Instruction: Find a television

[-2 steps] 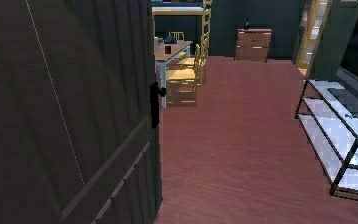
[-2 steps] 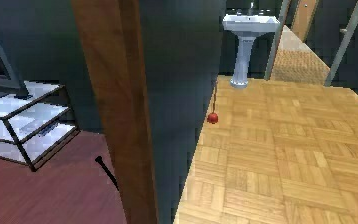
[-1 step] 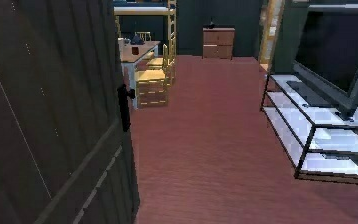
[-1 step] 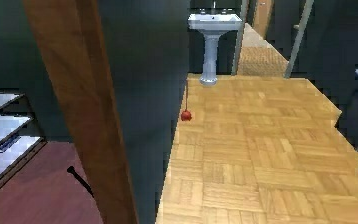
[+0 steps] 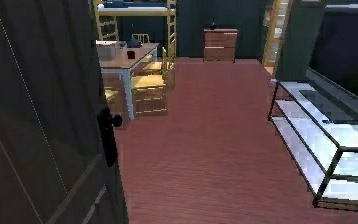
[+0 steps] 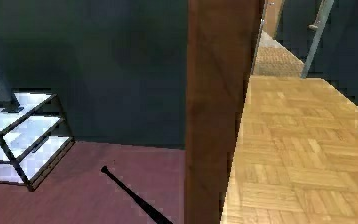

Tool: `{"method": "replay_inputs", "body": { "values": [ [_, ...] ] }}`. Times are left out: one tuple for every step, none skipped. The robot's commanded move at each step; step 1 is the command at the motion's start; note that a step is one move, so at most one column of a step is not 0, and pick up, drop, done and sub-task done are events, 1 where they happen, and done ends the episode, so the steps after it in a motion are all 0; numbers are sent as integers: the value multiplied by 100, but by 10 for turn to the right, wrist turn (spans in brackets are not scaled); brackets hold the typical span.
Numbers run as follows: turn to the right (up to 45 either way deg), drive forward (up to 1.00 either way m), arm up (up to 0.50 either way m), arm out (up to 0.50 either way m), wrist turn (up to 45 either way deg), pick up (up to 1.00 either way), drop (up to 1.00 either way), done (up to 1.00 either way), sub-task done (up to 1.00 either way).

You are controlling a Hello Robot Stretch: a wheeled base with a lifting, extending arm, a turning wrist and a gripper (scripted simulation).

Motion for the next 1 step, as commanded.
{"method": "replay_inputs", "body": {
  "values": [
    [450,0,0,0,0,0,0,0,0]
  ]
}}
